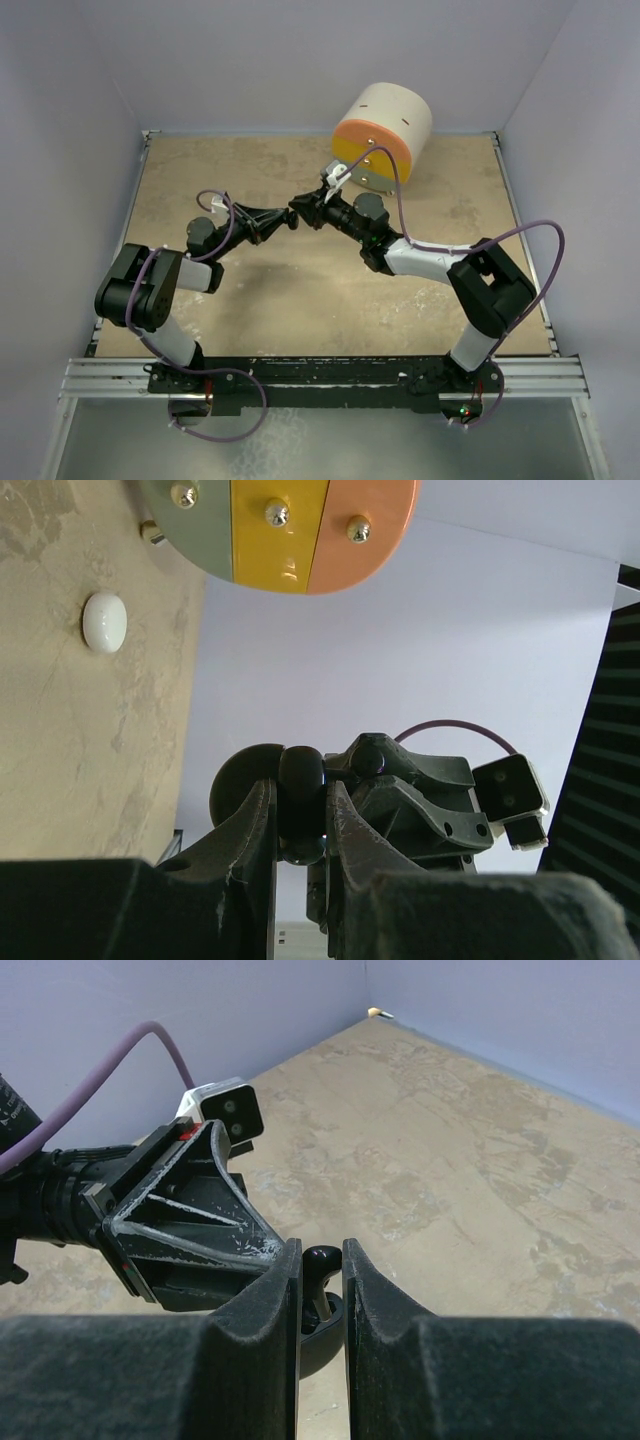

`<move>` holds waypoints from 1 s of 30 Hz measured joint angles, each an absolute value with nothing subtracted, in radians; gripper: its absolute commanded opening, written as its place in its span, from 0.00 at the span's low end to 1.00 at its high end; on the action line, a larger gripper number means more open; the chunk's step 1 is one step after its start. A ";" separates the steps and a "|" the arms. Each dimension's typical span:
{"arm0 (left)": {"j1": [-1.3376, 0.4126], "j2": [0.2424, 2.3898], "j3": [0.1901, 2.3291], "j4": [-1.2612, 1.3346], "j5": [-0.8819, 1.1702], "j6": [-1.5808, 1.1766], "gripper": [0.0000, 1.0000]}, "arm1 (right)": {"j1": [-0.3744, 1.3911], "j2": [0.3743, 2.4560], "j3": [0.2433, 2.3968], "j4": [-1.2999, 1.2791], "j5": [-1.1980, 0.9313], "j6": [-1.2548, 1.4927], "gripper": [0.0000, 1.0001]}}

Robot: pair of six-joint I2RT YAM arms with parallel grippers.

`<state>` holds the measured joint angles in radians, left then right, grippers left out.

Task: Insert the wireless bluetooth earbuds into the charging case
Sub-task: Place the earbud in the charging case.

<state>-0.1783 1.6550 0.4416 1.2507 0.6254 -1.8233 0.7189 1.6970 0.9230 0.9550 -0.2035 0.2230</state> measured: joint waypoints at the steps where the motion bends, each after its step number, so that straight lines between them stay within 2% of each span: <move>1: -0.178 1.655 0.442 1.251 0.625 -1.823 0.00 | 0.719 1.697 0.923 0.955 -0.205 0.223 0.00; 30: -0.179 1.655 0.457 1.262 0.630 -1.840 0.00 | 0.719 1.710 0.923 0.955 -0.254 0.223 0.00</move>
